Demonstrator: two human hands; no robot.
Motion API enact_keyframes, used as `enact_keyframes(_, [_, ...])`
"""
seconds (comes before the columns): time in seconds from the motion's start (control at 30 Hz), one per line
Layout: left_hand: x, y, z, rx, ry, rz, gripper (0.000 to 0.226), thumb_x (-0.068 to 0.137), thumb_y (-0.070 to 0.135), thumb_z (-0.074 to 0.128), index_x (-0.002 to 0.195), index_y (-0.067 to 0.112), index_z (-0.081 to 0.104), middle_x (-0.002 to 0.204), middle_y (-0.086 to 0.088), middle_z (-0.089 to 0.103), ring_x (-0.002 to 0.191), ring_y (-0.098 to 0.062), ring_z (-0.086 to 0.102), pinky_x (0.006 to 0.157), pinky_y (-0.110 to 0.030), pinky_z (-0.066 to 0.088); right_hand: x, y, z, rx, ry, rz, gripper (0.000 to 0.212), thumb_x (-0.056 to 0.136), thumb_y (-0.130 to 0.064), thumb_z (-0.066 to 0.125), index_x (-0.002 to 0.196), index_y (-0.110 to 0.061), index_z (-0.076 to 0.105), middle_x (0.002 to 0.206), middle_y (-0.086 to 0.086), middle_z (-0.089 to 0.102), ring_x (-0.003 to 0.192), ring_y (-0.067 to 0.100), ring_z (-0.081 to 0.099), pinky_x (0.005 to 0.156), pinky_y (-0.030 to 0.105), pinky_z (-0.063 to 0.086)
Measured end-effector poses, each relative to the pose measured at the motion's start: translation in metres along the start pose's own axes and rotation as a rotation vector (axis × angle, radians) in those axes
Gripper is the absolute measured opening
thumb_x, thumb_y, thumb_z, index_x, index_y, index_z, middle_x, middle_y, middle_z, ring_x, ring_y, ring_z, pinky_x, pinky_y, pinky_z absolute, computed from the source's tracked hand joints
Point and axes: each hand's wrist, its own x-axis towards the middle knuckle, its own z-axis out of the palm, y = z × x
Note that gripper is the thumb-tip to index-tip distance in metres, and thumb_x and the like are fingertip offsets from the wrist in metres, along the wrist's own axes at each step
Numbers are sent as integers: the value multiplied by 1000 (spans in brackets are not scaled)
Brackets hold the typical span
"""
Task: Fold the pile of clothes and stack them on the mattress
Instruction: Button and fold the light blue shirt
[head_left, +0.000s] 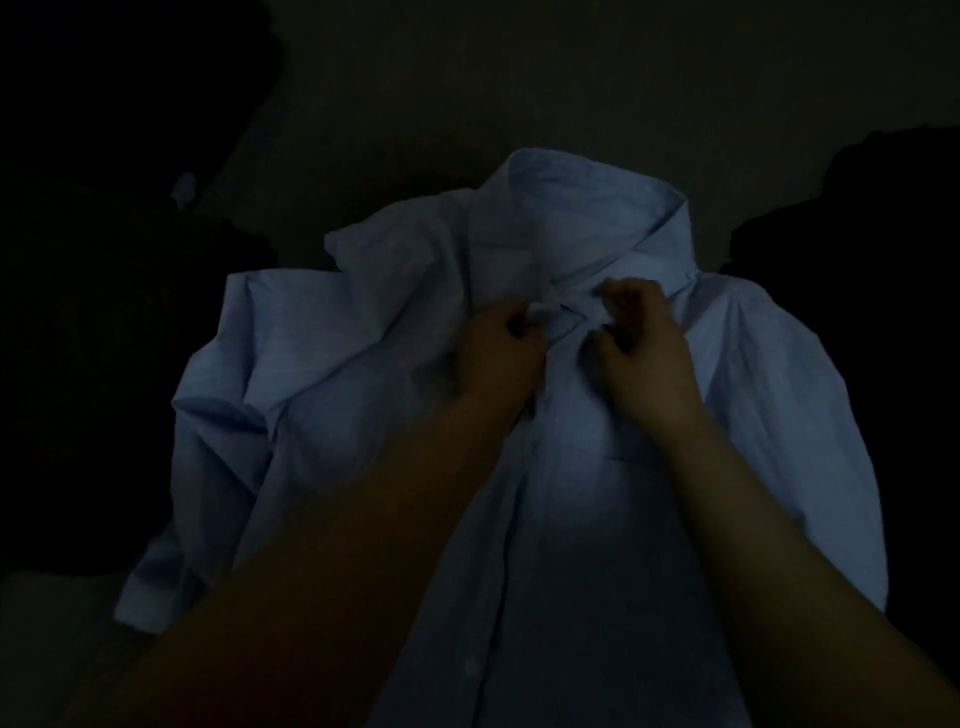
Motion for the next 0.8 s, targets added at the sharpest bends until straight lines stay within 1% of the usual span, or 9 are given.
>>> enact_keyframes(0.07, [2,-9,-3,-78,13,-44,36,91,19,58,61,1,59,61,-8,57,61,-13,51,59,-20,41,0,4,3,-130,-70,-51,23,87,2,55,109,-3,61,129,-9,46,126,4,39,103,11,30])
enact_keyframes(0.17, [3,-18,-2,-86,13,-46,38,90,24,61,74,-11,63,62,-6,56,56,-6,51,57,-23,42,0,6,11,-214,-12,-41,19,91,-9,57,106,-4,67,146,11,38,133,17,38,98,-1,19])
enact_keyframes(0.27, [-2,-19,1,-87,10,-67,41,92,34,58,71,-1,66,64,-4,62,58,-7,57,58,-23,47,-3,0,15,-288,121,-132,18,90,-16,60,101,-8,71,132,15,52,119,23,50,97,19,35])
enact_keyframes(0.33, [-3,-16,4,-132,-2,-97,39,92,39,57,69,9,67,69,-7,67,63,-16,61,60,-27,50,-2,-3,17,-444,179,-239,14,82,-17,68,92,-11,74,108,16,59,96,28,56,78,24,39])
enact_keyframes(0.4, [-1,-14,6,-266,2,-173,34,93,31,57,73,6,67,73,-13,66,66,-20,59,62,-32,49,1,-6,19,-532,167,-263,17,71,-11,74,88,-9,74,93,16,58,82,31,55,68,25,38])
enact_keyframes(0.5, [-2,-8,5,-511,35,-272,24,95,15,53,88,-5,66,87,-23,63,78,-26,57,73,-36,47,8,-6,23,-500,69,-232,33,69,-11,70,102,-8,71,99,20,57,87,38,55,73,37,46])
enact_keyframes(0.57, [-4,-8,3,-595,19,-307,23,95,11,53,96,-9,65,92,-25,65,80,-25,61,77,-36,50,14,-7,24,-449,25,-184,32,74,-18,65,105,-9,71,110,22,56,97,41,53,81,42,45])
enact_keyframes(0.67, [-5,-9,-1,-582,-4,-294,18,94,6,53,79,2,64,71,-10,63,58,-9,61,57,-18,51,21,-4,25,-324,33,-120,25,82,-25,62,99,-13,74,111,19,57,99,39,54,84,43,49])
enact_keyframes(0.8, [-3,-16,-3,-502,11,-260,14,90,10,60,78,7,67,80,-13,66,73,-19,61,69,-26,51,24,-2,33,-253,71,-32,19,79,-22,63,92,-15,75,104,13,58,96,34,56,82,46,49])
